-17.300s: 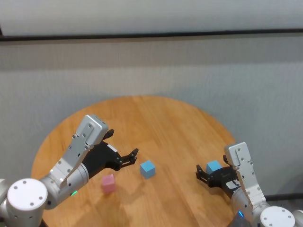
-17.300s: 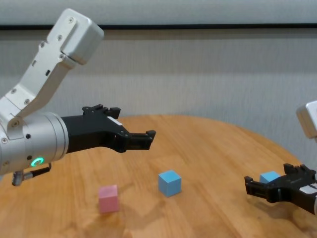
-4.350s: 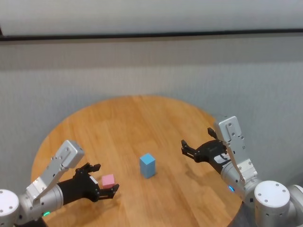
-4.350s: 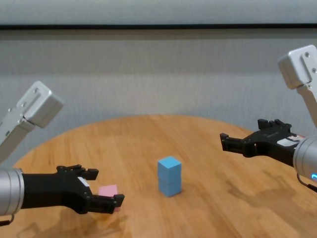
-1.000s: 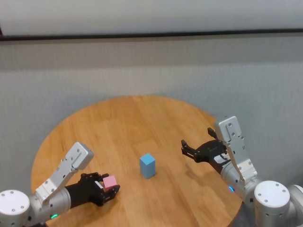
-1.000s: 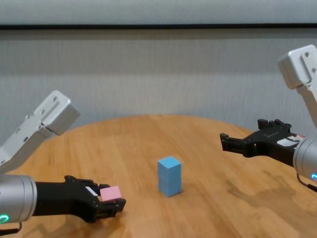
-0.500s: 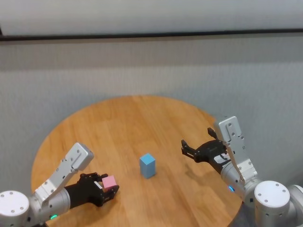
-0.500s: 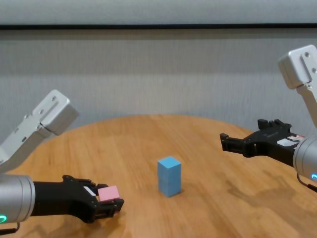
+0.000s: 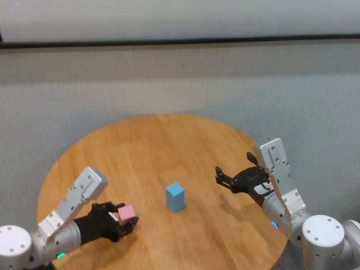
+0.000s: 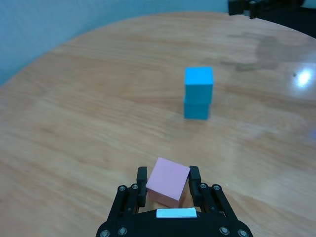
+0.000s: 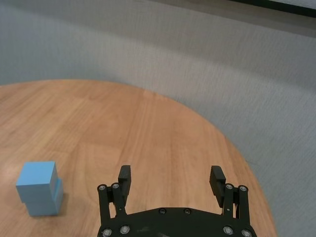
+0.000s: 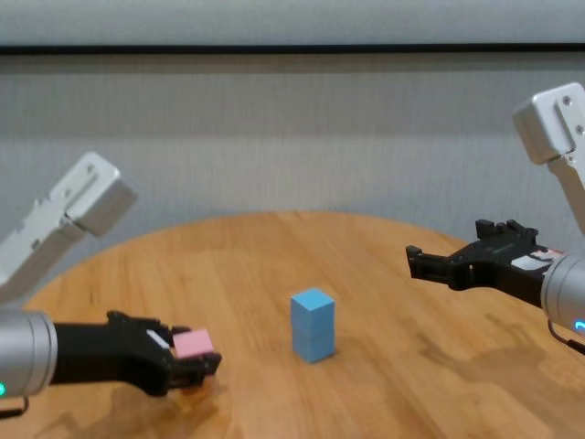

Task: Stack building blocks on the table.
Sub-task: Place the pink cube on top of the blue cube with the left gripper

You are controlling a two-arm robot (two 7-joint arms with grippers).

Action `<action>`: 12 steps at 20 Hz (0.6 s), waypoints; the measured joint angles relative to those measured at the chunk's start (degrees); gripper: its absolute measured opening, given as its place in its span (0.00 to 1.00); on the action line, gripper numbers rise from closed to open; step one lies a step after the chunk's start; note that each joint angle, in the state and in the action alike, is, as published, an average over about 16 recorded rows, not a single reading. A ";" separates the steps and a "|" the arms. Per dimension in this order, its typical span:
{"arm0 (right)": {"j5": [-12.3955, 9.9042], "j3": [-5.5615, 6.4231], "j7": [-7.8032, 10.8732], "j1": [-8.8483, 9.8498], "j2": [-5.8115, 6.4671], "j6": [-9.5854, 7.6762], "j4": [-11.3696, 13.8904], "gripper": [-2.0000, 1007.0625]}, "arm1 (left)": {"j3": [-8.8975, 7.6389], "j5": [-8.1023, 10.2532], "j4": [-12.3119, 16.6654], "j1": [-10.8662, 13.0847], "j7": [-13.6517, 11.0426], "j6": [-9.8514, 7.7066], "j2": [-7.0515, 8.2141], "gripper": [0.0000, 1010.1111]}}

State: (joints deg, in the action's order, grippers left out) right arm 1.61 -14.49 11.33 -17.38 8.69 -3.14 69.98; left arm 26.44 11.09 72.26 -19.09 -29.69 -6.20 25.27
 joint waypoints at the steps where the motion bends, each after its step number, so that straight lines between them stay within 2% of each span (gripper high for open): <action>1: 0.00 0.00 0.00 0.00 0.00 0.00 0.00 1.00 | -0.10 0.03 0.47 -0.06 0.11 -0.19 -0.02 0.52; 7: 0.00 0.00 0.00 0.00 0.00 0.00 0.00 1.00 | 0.05 -0.10 3.41 -1.63 0.35 -1.37 -0.74 0.52; 12: 0.00 0.00 0.00 0.00 0.00 0.00 0.00 1.00 | 1.30 -0.70 4.46 -4.33 -0.09 -2.06 -2.09 0.52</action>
State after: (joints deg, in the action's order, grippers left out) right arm 1.61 -14.49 11.33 -17.38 8.69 -3.14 69.98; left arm 27.74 10.39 76.72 -23.42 -29.79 -8.26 23.19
